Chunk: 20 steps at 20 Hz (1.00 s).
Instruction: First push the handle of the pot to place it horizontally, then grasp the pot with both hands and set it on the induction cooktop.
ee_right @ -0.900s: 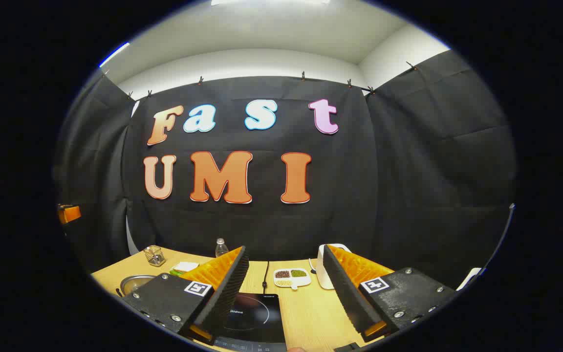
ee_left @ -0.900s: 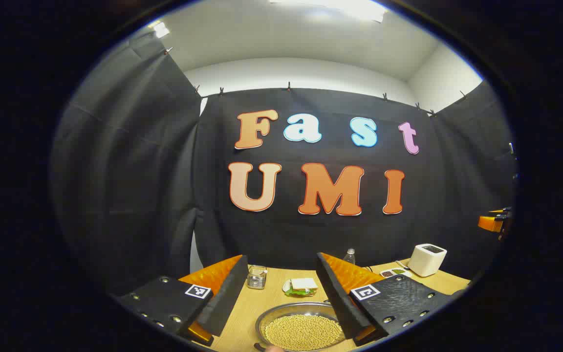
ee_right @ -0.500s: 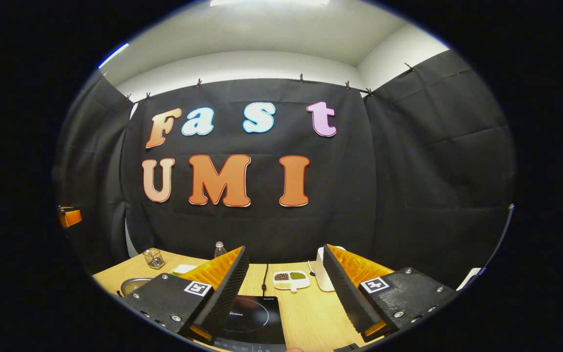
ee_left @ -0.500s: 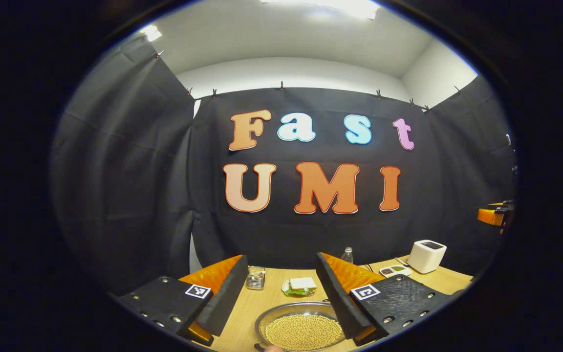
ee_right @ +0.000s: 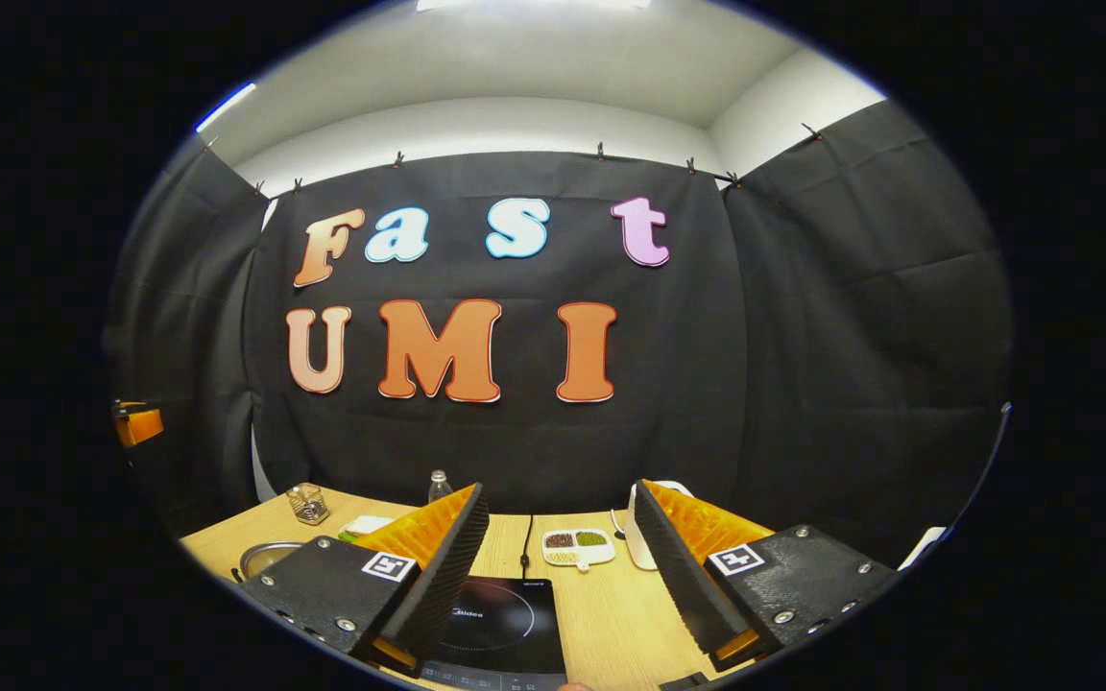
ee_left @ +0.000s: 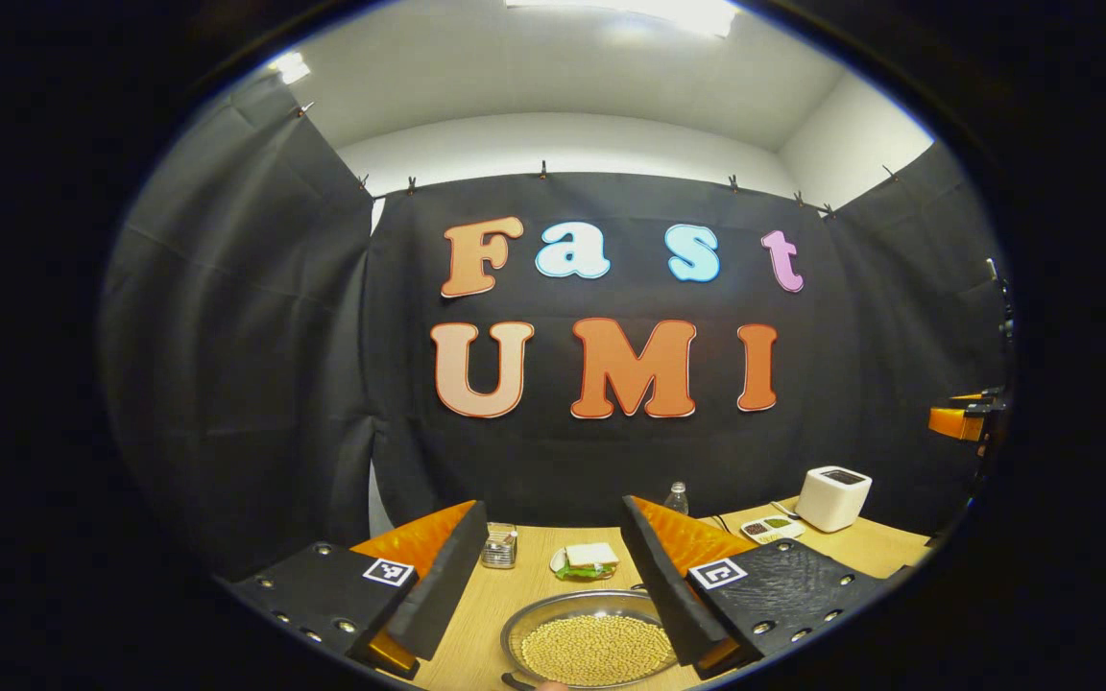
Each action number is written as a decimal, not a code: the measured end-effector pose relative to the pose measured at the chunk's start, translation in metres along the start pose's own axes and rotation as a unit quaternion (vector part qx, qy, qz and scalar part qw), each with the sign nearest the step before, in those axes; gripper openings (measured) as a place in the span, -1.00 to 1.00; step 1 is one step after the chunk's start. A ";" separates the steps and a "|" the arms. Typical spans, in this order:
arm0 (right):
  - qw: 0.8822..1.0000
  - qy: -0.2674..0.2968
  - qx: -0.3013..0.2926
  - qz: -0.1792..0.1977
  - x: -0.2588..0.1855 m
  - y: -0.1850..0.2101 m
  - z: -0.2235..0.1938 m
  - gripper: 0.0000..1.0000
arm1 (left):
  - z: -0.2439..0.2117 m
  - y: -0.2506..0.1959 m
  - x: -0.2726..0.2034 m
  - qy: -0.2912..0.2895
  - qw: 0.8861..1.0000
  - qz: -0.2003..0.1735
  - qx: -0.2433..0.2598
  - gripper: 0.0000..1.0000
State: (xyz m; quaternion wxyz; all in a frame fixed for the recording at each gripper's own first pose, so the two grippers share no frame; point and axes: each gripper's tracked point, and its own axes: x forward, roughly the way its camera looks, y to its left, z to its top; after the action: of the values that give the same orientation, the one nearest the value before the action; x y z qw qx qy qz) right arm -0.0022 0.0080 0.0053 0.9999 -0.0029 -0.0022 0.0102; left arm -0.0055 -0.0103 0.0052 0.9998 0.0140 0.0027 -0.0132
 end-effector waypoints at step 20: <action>1.000 -0.002 -0.004 -0.004 -0.002 0.000 -0.001 0.90 | -0.020 -0.024 0.000 0.027 0.998 -0.063 -0.003 -0.81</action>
State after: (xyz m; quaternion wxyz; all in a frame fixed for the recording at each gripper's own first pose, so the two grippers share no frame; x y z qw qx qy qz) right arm -0.0045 0.0082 0.0043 0.9999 -0.0065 -0.0040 0.0066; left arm -0.0061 -0.0337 -0.0152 0.9966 0.0107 0.0304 -0.0761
